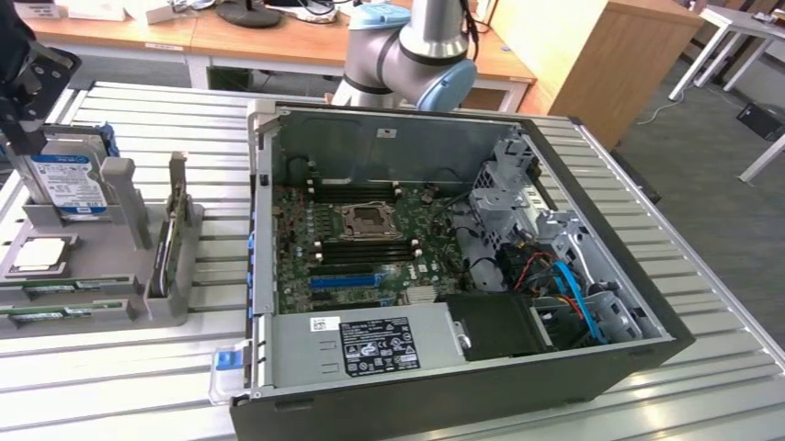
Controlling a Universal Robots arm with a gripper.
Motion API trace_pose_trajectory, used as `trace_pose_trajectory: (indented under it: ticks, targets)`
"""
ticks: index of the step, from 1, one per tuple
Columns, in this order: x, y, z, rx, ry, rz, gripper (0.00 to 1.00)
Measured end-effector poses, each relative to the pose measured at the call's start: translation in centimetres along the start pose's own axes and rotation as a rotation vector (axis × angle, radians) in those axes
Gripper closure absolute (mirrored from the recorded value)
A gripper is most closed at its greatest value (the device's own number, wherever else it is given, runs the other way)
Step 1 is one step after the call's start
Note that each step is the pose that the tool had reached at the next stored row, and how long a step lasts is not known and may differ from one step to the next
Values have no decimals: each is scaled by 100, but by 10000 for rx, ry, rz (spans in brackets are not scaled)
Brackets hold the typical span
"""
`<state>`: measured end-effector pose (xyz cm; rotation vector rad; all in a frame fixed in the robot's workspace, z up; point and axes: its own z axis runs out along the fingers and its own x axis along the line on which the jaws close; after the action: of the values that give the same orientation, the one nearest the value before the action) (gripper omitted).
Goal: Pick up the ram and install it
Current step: 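Reach for the ram, then pick up the ram and move it above insertion slot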
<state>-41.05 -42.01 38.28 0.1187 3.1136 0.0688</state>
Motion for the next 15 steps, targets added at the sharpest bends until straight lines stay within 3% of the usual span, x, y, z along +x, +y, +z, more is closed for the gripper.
trace_pose_trajectory:
  ticks: [15]
  targets:
    - [0,-1,0,0,0,1,89]
